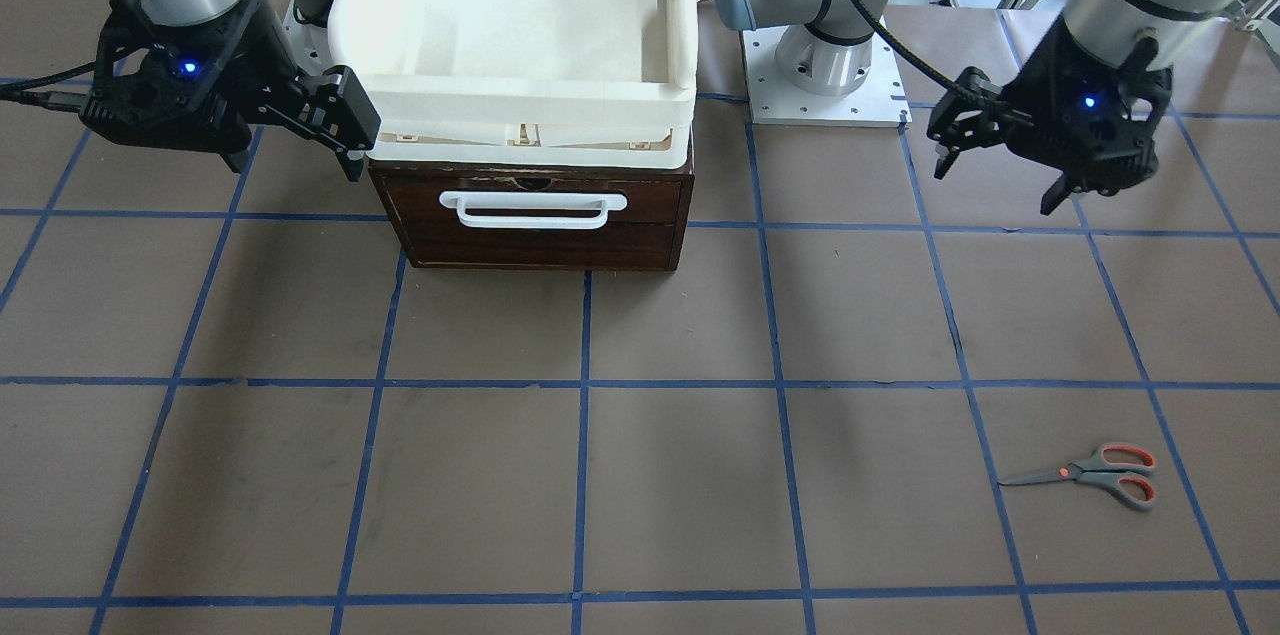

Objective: Place scissors in drawer with both arms

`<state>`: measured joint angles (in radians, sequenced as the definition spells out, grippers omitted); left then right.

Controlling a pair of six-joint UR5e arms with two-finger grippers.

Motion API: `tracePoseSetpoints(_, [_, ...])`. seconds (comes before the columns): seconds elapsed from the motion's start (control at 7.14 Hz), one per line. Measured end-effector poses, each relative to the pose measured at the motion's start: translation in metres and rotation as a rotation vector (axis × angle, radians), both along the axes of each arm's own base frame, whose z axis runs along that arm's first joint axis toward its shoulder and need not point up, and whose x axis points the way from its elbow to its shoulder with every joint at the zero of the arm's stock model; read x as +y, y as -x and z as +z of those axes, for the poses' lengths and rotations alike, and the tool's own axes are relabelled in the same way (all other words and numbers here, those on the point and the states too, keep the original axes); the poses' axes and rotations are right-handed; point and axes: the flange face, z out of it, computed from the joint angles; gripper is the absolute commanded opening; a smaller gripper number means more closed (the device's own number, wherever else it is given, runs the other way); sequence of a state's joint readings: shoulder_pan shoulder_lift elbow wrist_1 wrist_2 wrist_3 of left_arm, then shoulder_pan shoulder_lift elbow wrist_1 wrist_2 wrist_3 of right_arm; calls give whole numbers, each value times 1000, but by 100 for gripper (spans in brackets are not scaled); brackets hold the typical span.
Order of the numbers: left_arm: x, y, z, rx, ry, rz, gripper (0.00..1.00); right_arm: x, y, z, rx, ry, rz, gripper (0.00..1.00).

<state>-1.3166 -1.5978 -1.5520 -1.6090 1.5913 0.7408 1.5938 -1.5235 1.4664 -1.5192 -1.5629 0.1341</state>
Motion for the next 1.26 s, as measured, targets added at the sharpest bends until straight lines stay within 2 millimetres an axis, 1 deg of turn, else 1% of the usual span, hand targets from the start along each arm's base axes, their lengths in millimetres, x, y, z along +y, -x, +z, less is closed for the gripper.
tracePoseSetpoints(0.14, [-12, -31, -28, 20, -24, -115, 100, -4, 0, -1, 2, 18, -97, 100])
tracePoseSetpoints(0.28, [-29, -57, -61, 28, -12, -232, 100, -8, -2, -4, 2, 24, -258, 100])
tracePoseSetpoints(0.42, [-46, -79, -91, 15, 11, -367, 100, -12, -8, -12, 2, 12, -432, 100])
tracePoseSetpoints(0.56, [-62, -101, -120, -3, 21, -490, 100, -15, -21, -22, 7, -4, -580, 100])
tracePoseSetpoints(0.7, [-74, -127, -149, -11, 24, -603, 100, -18, -40, -35, 15, -18, -688, 100])
tracePoseSetpoints(0.84, [-82, -154, -173, -3, 24, -711, 100, -22, -62, -53, 27, -37, -777, 100])
tracePoseSetpoints(0.98, [-86, -176, -189, 3, 32, -789, 100, -23, -82, -72, 46, -61, -860, 100])
tracePoseSetpoints(1.12, [-89, -188, -198, -12, 48, -826, 100, -23, -101, -90, 69, -83, -926, 100])
tracePoseSetpoints(1.26, [-93, -193, -205, -28, 63, -838, 100, -23, -120, -109, 92, -100, -982, 100])
